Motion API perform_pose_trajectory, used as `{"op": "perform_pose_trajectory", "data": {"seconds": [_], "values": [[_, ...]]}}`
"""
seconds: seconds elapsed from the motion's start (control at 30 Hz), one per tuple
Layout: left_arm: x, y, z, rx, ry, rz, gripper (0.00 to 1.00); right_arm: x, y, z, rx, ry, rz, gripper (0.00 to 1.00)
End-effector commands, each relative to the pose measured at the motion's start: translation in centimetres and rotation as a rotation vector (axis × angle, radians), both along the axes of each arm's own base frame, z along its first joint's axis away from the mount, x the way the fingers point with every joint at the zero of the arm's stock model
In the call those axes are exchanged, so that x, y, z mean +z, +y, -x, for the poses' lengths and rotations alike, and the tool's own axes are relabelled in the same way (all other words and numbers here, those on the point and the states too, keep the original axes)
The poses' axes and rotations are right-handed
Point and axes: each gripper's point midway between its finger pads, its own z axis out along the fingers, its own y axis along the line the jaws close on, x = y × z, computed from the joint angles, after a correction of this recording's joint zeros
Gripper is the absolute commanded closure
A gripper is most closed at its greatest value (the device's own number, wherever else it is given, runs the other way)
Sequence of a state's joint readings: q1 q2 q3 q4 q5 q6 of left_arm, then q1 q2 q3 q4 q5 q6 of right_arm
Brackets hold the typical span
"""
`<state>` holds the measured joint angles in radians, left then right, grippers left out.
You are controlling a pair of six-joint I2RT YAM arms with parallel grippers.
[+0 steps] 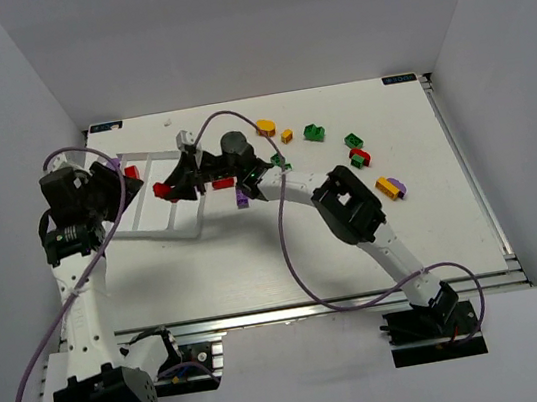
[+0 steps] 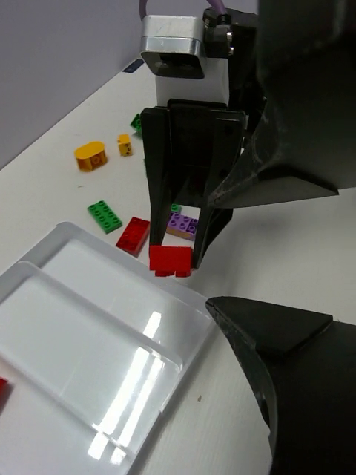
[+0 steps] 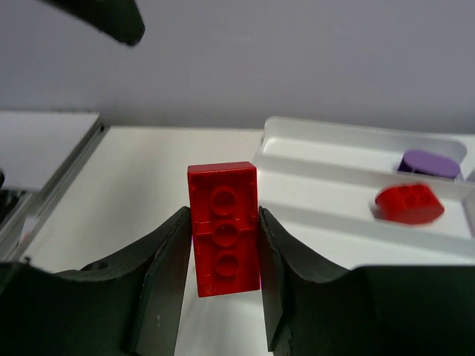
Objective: Sort the legos into containers by color
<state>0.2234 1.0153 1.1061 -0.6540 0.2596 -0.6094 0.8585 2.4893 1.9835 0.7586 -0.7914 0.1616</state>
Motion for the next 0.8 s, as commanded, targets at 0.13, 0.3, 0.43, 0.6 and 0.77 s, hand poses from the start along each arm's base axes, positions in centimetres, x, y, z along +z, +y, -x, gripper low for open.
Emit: {"op": "perform_pose_trajectory", "data": {"seconds": [0.13, 0.3, 0.43, 0.6, 0.77], "values": [[0.7, -4.0, -0.7, -0.213, -0.083, 0.14, 0.34, 4.8, -5.4, 2.4, 0.135, -0.141, -0.011, 1.0], [-0.8, -5.2, -0.6, -0.269, -0.087, 0.201, 0.28, 5.0, -6.2, 3.1, 0.129, -0.126, 0.012, 1.0], [-1.9, -5.6, -0.3, -0.277, -0.073, 0.231, 0.27, 5.4, -6.2, 3.2, 0.123, -0.119, 0.02, 1.0], [-2.2, -6.1, -0.1, -0.29, -0.076, 0.248, 0.28, 4.9, -5.2, 3.3, 0.101, -0.098, 0.061, 1.0], [-2.2, -6.2, 0.1, -0.294, -0.082, 0.255, 0.28, 4.7, -4.0, 3.1, 0.077, -0.126, 0.087, 1.0]]}}
